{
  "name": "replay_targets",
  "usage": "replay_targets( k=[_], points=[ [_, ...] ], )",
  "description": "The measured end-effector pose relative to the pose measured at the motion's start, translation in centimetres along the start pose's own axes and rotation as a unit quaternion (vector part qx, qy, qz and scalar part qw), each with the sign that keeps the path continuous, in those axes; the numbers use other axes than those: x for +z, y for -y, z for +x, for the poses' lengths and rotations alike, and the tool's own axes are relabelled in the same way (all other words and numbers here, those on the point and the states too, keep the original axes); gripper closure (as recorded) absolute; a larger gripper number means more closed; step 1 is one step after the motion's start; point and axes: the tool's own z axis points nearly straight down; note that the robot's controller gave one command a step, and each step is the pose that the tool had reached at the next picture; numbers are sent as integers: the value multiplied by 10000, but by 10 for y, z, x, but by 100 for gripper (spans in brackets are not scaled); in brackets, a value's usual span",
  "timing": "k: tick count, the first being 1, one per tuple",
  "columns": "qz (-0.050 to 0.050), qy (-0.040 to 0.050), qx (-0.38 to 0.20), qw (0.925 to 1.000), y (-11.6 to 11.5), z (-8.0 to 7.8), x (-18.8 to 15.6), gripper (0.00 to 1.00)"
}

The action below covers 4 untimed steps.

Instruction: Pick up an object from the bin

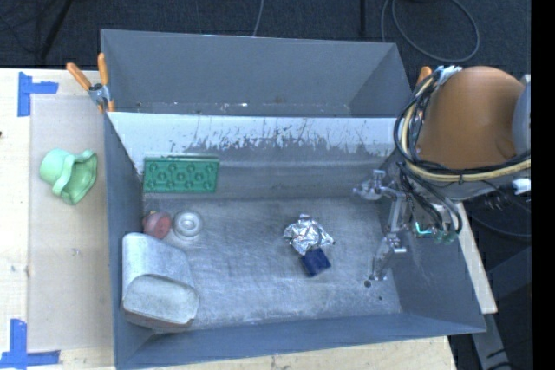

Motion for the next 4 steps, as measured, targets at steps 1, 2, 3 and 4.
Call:
replay_targets(
  k=[1, 2, 3, 4],
  points=[
    [6, 67, -414, 9991, -22, -35, 133, 0],
    [9, 76, -434, 9990, -22, -37, 126, 100],
    [8, 62, -445, 9990, -22, -35, 129, 0],
    [5, 75, -829, 9965, -72, -24, 129, 0]
  ],
)
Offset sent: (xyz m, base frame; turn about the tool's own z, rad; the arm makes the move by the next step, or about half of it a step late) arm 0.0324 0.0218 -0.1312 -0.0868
